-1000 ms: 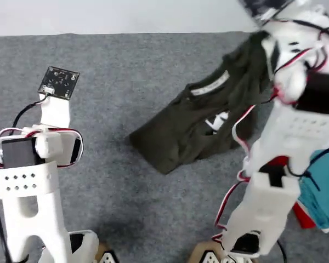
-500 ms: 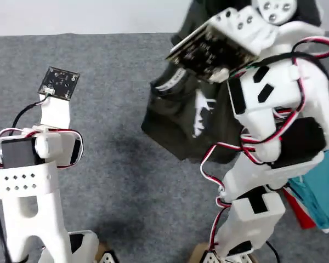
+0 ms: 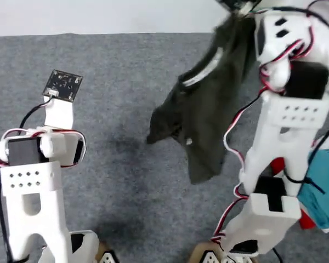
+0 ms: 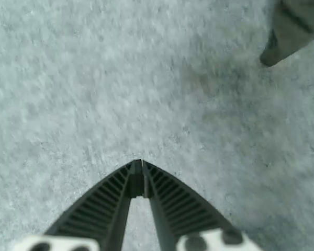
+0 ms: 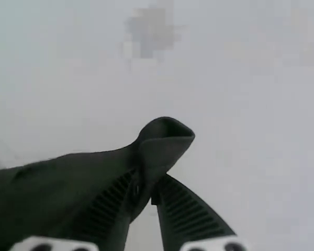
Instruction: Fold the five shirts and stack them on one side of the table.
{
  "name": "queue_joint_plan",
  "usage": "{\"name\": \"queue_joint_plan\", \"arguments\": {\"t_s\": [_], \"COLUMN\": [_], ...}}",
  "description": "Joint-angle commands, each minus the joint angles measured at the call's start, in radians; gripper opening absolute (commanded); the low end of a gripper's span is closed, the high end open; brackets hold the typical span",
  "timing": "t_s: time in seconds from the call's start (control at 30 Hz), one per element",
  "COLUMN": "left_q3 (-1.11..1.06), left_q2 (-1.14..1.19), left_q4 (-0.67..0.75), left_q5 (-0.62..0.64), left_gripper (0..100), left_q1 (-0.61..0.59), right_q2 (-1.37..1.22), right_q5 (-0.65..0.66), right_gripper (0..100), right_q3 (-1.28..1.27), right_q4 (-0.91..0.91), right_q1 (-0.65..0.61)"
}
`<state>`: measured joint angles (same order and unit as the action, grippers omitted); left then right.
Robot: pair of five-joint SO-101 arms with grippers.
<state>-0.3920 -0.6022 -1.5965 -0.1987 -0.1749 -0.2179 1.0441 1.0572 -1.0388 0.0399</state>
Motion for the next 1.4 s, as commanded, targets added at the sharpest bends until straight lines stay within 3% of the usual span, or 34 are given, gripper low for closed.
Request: {"name": "queue_joint_plan", "arguments": {"t_s": [0.0, 0.3, 0.47, 0.83, 1.03, 1.37], "left_q3": [-0.004, -0.005, 0.087, 0.782, 1.187, 1.791], "left_q2": [-0.008, 0.008, 0.235, 0.919, 1.269, 1.699], "left_q4": [0.086, 0.348, 0.434, 0.315, 0.216, 0.057], "left_q5": [0.005, 0.009, 0.009, 0.008, 0.008, 0.008], "left_gripper": [1, 10, 12, 17, 19, 19], "left_q1": [0.014, 0.233, 0.276, 0.416, 0.482, 0.565], "right_q2": [0.035, 0.031, 0.031, 0.030, 0.038, 0.042], "right_q5": [0.012, 0.012, 0.012, 0.000, -0.101, -0.163], "right_gripper": [1.0, 1.0, 1.0, 1.0, 1.0, 1.0], "right_q3": [-0.106, -0.215, -0.219, -0.219, -0.219, -0.213], "right_q4": [-0.062, -0.200, -0.200, -0.202, -0.231, -0.325], "right_q1": [0.047, 0.018, 0.025, 0.039, 0.038, 0.033]}}
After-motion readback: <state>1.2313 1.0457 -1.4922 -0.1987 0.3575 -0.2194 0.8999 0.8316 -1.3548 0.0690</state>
